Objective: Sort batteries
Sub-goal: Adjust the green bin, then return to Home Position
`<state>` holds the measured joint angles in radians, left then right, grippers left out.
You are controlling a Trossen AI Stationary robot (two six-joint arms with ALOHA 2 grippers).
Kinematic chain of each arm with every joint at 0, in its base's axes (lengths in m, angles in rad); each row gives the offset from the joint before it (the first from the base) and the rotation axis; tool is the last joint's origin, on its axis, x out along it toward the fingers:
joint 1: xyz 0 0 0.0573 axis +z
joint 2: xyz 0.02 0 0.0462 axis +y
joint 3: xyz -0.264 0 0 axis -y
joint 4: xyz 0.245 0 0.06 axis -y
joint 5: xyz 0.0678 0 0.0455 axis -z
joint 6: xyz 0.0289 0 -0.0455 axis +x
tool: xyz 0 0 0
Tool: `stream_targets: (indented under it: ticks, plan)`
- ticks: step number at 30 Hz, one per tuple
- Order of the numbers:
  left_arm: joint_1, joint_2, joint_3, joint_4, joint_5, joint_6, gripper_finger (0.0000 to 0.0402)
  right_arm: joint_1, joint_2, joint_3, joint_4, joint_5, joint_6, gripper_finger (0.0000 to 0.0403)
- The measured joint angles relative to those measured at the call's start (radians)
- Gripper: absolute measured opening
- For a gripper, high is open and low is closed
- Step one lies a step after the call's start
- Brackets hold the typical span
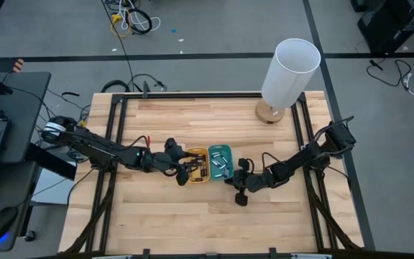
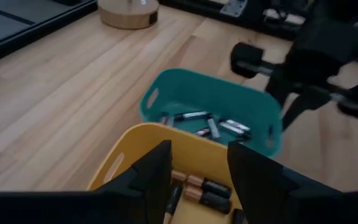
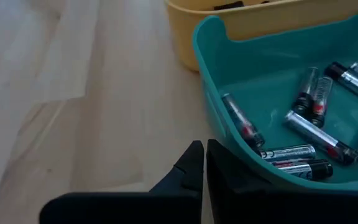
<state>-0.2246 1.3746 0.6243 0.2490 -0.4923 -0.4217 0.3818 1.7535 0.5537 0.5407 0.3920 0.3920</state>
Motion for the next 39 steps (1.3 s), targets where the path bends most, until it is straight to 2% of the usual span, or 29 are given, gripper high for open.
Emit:
stream_targets:
  ticks: [12,21,26,30,36,39]
  plan:
    - [-0.001,-0.069,0.0,-0.058,0.011,-0.001,0.0172,0.047,0.0,0.0,0.005,-0.035,0.016,0.0009]
    - [-0.001,-0.07,0.0,-0.047,-0.025,0.007,0.0172,0.091,-0.001,0.0,0.004,-0.144,0.016,0.0009]
    - [-0.021,-0.07,-0.059,0.281,0.021,0.123,0.0172,0.091,-0.043,0.0,0.008,-0.15,-0.025,0.0007]
    - [-0.042,-0.07,-0.133,0.507,0.037,0.184,0.0172,0.081,-0.126,0.0,0.01,-0.115,-0.104,0.0002]
    - [-0.071,-0.082,-0.193,0.565,0.033,0.137,0.0172,0.062,-0.321,0.0,0.002,-0.046,-0.283,0.0]
    - [-0.098,-0.131,-0.193,0.563,0.034,0.174,0.0172,0.047,-0.425,0.0,-0.011,-0.005,-0.334,0.0]
